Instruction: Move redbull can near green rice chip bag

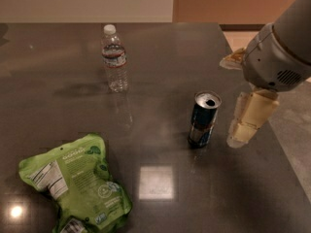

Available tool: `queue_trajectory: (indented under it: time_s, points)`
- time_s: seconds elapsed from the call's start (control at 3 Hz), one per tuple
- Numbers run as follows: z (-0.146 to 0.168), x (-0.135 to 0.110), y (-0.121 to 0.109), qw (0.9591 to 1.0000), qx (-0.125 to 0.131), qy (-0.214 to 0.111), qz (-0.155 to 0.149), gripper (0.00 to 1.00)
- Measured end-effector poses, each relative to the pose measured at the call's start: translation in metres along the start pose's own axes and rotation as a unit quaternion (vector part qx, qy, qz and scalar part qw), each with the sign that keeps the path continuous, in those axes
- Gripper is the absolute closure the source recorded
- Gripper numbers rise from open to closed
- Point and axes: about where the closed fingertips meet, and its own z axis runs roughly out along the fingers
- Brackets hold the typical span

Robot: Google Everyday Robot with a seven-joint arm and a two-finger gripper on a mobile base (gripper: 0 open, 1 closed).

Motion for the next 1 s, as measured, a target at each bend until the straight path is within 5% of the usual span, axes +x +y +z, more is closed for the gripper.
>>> queue_trajectory:
  time_s: [0.67,1.0]
  points:
    - [0.041,-0.015,0.001,0.9972,-0.058,-0.048,0.002,0.0]
    - [0.049,-0.018,-0.001,0.9948,-0.078,-0.065,0.006,0.18]
